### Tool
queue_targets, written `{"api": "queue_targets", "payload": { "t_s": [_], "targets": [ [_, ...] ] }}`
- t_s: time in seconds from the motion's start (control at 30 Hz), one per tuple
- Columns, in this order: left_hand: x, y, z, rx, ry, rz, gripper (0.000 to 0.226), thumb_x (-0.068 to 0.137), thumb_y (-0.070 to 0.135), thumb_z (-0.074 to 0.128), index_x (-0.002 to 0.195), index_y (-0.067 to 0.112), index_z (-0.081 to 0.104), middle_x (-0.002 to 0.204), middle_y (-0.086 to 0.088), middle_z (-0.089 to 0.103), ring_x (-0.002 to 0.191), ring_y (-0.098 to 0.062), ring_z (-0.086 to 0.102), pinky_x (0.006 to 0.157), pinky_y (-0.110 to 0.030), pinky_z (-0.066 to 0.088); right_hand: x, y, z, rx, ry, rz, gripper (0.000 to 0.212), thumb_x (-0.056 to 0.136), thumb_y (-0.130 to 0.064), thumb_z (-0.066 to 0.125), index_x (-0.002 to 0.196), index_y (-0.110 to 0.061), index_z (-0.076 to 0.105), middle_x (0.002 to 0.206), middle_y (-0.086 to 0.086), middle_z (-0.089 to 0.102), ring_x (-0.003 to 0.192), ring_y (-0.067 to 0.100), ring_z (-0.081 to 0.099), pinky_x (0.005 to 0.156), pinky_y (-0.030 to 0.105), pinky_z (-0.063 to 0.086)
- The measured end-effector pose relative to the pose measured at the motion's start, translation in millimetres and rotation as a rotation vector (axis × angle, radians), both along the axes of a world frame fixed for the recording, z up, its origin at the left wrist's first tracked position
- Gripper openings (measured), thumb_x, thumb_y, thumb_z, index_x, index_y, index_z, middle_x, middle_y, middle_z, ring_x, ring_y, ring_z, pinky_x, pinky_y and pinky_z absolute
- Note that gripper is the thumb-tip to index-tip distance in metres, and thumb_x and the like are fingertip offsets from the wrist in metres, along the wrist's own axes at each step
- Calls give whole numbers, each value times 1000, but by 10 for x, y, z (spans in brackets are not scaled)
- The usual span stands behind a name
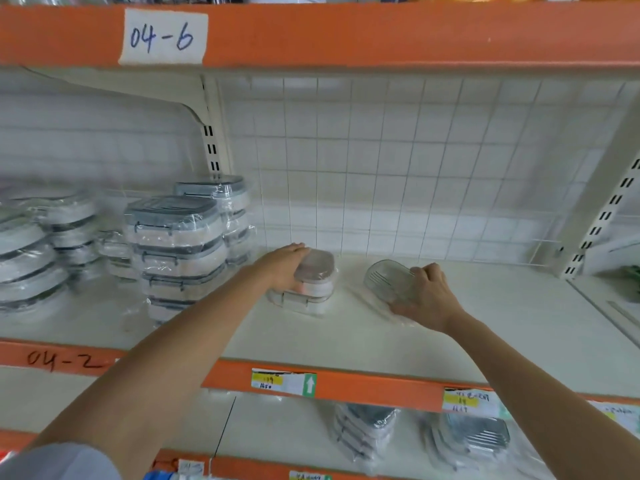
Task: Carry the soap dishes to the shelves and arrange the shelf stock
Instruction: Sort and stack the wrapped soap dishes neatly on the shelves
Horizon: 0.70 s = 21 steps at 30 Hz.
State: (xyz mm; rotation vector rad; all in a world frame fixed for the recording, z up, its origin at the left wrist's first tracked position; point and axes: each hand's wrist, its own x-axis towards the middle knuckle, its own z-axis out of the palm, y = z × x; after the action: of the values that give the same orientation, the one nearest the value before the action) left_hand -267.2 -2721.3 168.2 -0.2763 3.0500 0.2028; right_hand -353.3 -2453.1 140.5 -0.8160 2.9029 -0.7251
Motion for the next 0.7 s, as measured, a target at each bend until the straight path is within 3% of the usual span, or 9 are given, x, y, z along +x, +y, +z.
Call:
{"api": "queue_targets", "payload": {
  "t_s": [0.2, 0.53, 0.7],
  "targets": [
    [-67, -32, -58, -41, 18, 23, 90, 90, 25, 66, 154, 10, 5, 162, -3, 0, 149, -17, 4, 119, -31, 12, -13, -154, -81, 185, -61, 45, 79, 75, -46, 70, 139, -16, 35, 129, 5, 32, 120, 27, 30, 104, 37, 34],
    [-242, -143, 37, -110, -74, 53, 93, 93, 40, 59, 153, 9, -4, 161, -5, -10, 149, -20, -1, 119, -34, 10, -3, -175, -120, 118, -141, 35, 76, 76, -39, 70, 140, -18, 34, 131, 4, 29, 126, 23, 30, 102, 33, 35],
    [-79, 10, 83, -144, 55, 5, 89, 90, 36, 64, 153, 5, 8, 162, -6, -2, 148, -20, 7, 118, -30, 13, 30, -168, -73, 161, -97, 38, 81, 77, -41, 71, 142, -14, 32, 133, 7, 35, 126, 26, 31, 102, 35, 34]
  ]
}}
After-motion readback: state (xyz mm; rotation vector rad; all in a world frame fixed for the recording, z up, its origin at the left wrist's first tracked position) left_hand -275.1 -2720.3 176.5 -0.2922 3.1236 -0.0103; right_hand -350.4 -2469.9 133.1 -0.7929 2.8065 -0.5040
